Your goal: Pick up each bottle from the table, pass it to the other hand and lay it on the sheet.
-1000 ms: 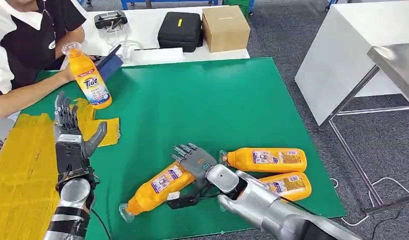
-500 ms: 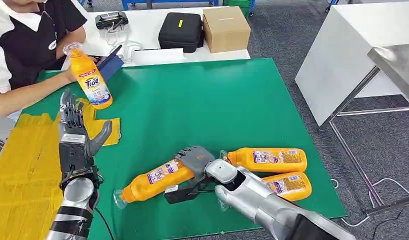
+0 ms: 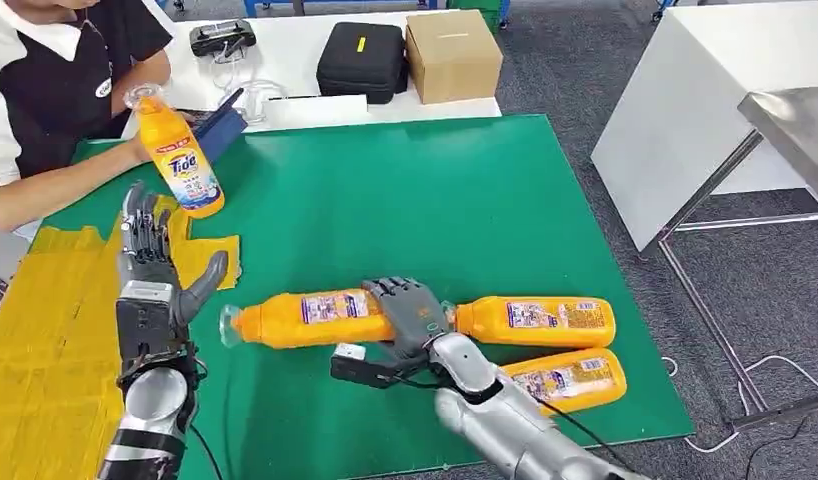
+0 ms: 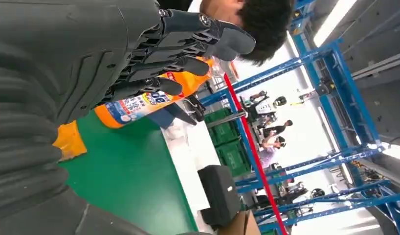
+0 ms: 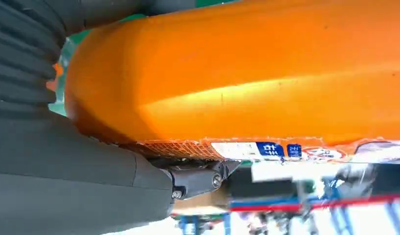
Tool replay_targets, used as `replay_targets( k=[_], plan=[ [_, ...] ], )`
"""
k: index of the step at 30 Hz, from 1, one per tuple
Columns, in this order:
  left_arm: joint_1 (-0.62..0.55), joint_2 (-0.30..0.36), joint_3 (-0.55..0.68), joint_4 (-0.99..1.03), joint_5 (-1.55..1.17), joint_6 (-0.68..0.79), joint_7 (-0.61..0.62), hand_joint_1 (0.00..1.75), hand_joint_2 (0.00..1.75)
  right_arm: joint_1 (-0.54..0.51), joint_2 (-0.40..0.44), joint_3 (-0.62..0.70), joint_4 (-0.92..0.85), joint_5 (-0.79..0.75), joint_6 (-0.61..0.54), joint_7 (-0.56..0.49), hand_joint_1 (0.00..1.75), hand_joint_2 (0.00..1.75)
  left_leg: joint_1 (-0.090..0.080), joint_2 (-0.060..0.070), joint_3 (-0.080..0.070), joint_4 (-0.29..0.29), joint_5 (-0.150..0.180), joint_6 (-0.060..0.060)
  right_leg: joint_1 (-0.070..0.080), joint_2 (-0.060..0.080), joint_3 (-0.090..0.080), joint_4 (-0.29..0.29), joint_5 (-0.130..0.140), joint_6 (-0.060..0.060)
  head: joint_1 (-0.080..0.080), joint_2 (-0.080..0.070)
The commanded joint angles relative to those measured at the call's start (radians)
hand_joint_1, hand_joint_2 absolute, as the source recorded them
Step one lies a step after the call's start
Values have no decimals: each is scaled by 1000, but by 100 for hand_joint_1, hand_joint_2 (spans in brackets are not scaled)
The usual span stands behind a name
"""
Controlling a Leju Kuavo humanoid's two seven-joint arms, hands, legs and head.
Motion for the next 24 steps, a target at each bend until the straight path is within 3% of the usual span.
replay_targets(
  k=[1, 7, 10, 18, 21, 24],
  plan=[
    [0, 0, -16, -15, -1, 0, 9, 0, 175, 50, 3, -118, -98, 4, -2, -2, 175, 175, 1, -3, 3, 0, -2, -1, 1, -2, 4, 0, -2, -2, 0, 0],
    [10, 1, -15, -25, -6, 4, 9, 0, 175, 95, 36, -220, -144, -21, -91, -48, 175, 175, 1, -3, 2, 0, -2, -1, 1, -1, 2, 0, -2, -2, 0, 0],
    [11, 5, -20, -24, -6, 6, 9, 0, 175, 142, 67, -317, -207, -156, -147, -135, 175, 175, 1, -3, 3, 1, -3, -1, 0, -1, 3, 1, -3, -2, 0, 0],
    [3, 11, -33, -18, 50, -32, 15, 0, 175, 179, 114, -423, -239, -435, -88, -279, 175, 175, 1, -3, 3, 0, -2, -1, 0, -1, 3, 1, -3, -2, 0, 0],
    [-21, 26, -68, 17, 99, -105, 34, 0, 175, 188, 136, -450, -252, -601, -41, -354, 175, 175, 1, -3, 4, 1, -3, -2, 1, -1, 4, 1, -4, -3, 0, 0],
    [-56, 64, -135, 88, 117, -228, 96, 0, 175, 179, 135, -435, -248, -658, -22, -383, 175, 175, 0, -3, 0, 0, -1, -1, 0, -2, 0, 0, -2, -1, 0, 0]
  ],
)
